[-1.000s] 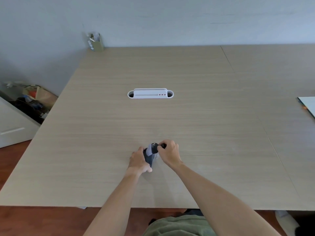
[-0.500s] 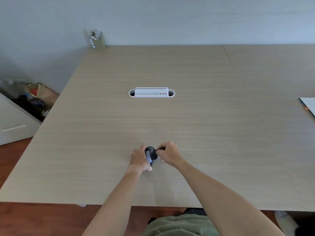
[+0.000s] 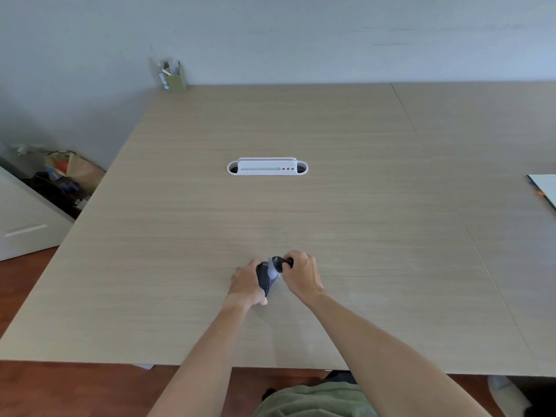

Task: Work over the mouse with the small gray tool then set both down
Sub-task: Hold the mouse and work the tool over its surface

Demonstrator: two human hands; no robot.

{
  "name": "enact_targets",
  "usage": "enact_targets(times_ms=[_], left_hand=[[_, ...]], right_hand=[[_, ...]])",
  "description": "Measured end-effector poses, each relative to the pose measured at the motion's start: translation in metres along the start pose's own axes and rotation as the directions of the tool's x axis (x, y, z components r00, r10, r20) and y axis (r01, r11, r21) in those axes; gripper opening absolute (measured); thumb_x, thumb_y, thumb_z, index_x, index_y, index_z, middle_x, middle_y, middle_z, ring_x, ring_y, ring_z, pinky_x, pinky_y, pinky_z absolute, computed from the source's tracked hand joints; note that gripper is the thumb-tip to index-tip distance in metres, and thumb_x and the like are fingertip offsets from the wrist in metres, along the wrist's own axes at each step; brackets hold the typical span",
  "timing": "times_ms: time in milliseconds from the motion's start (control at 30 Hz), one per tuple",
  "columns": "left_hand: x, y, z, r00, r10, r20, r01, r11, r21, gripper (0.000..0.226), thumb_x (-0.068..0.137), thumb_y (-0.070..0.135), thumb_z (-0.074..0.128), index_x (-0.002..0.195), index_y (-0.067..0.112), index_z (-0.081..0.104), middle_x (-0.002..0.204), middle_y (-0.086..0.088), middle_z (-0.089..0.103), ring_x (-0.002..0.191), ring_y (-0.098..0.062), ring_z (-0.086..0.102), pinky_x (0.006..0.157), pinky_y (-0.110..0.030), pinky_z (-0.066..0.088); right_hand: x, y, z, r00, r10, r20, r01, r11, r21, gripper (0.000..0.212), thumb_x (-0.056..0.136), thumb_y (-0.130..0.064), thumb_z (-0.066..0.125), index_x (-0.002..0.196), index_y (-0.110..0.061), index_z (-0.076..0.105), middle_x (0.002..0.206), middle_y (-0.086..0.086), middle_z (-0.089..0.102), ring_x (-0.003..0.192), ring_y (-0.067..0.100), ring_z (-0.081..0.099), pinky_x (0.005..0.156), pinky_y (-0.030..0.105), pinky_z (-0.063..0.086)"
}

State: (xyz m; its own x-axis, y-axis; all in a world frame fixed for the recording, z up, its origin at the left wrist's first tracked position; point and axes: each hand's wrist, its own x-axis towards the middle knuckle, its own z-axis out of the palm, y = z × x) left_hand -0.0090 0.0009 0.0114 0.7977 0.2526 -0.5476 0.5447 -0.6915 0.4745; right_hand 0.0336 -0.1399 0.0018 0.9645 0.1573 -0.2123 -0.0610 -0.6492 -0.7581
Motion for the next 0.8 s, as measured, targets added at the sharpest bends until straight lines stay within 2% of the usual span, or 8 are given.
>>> enact_targets(times_ms=[133,267,333,400,500,600,700,800], left_hand=[[0.001,0.0001,-0.0007,1.0,0.005,0.001,-0.005,0.999,0.034,0.097,0.056,0.005,0.089,0.139,0.028,0.046,0.129,-0.008,0.053,0.119,-0.031,0.055,0.098,-0.043,0.052],[0.0021,0.0009,-0.0002,1.0,0.014,-0.007,-0.014,0.999,0.032,0.091,0.056,0.005,0.089,0.136,0.028,0.05,0.127,-0.009,0.055,0.116,-0.031,0.057,0.094,-0.04,0.055],[0.0022,-0.0001,-0.0001,1.0,0.018,-0.004,-0.018,0.999,0.04,0.092,0.057,0.005,0.089,0.136,0.028,0.049,0.127,-0.009,0.054,0.117,-0.031,0.057,0.095,-0.04,0.054],[0.0021,-0.0014,0.0002,1.0,0.017,-0.001,-0.017,0.999,0.047,0.095,0.057,0.006,0.089,0.139,0.028,0.046,0.128,-0.009,0.052,0.119,-0.031,0.055,0.098,-0.04,0.052],[0.0019,-0.0021,0.0008,1.0,0.016,-0.002,-0.015,0.998,0.068,0.095,0.058,0.008,0.089,0.139,0.03,0.044,0.128,-0.009,0.051,0.12,-0.031,0.053,0.099,-0.039,0.051],[0.0034,-0.0017,0.0007,1.0,0.022,0.002,-0.023,0.997,0.076,0.093,0.059,0.007,0.089,0.138,0.029,0.046,0.129,-0.008,0.051,0.12,-0.03,0.053,0.098,-0.04,0.051],[0.0056,-0.0025,0.0004,0.999,0.033,0.001,-0.033,0.997,0.072,0.092,0.059,0.006,0.089,0.138,0.028,0.047,0.129,-0.009,0.052,0.12,-0.031,0.053,0.098,-0.04,0.052],[0.0063,-0.0046,0.0009,0.999,0.035,0.004,-0.035,0.995,0.093,0.093,0.059,0.008,0.089,0.139,0.028,0.045,0.13,-0.008,0.052,0.122,-0.03,0.051,0.1,-0.04,0.05]], right_hand=[[0.0007,-0.0019,-0.0026,0.999,0.016,-0.037,-0.014,0.999,0.039,0.014,0.075,-0.005,0.048,0.069,-0.007,0.06,0.068,0.006,0.062,0.06,0.026,0.056,0.048,0.036,0.045],[-0.0015,-0.0022,-0.0066,0.993,-0.027,0.119,0.018,0.997,0.074,0.016,0.073,-0.006,0.055,0.074,-0.012,0.07,0.072,0.0,0.067,0.066,0.015,0.059,0.048,0.013,0.042],[-0.0027,0.0009,-0.0047,0.99,-0.023,0.139,0.019,0.999,0.027,0.017,0.079,-0.006,0.055,0.081,-0.011,0.071,0.079,0.003,0.068,0.072,0.019,0.061,0.056,0.021,0.048],[-0.0039,0.0035,-0.0036,0.998,0.007,0.065,-0.004,0.999,-0.04,0.017,0.084,-0.006,0.052,0.085,-0.01,0.068,0.086,0.006,0.067,0.076,0.024,0.062,0.06,0.033,0.049],[-0.0038,0.0038,-0.0058,0.999,0.013,-0.039,-0.015,0.998,-0.057,0.015,0.082,-0.007,0.049,0.08,-0.01,0.064,0.082,0.005,0.065,0.071,0.025,0.06,0.054,0.033,0.044],[-0.0026,0.0011,-0.0084,0.999,-0.013,0.039,0.011,0.999,0.048,0.015,0.072,-0.008,0.052,0.073,-0.012,0.067,0.072,0.002,0.066,0.066,0.019,0.06,0.053,0.032,0.049],[-0.0015,0.0016,-0.0052,0.989,-0.031,0.147,0.025,0.999,0.039,0.017,0.071,-0.008,0.055,0.074,-0.015,0.07,0.073,-0.001,0.068,0.068,0.015,0.061,0.057,0.029,0.051],[-0.0021,0.0016,0.0009,0.998,-0.01,0.058,0.013,0.999,-0.051,0.015,0.081,-0.008,0.053,0.08,-0.011,0.068,0.078,0.005,0.068,0.071,0.024,0.062,0.061,0.038,0.053]])
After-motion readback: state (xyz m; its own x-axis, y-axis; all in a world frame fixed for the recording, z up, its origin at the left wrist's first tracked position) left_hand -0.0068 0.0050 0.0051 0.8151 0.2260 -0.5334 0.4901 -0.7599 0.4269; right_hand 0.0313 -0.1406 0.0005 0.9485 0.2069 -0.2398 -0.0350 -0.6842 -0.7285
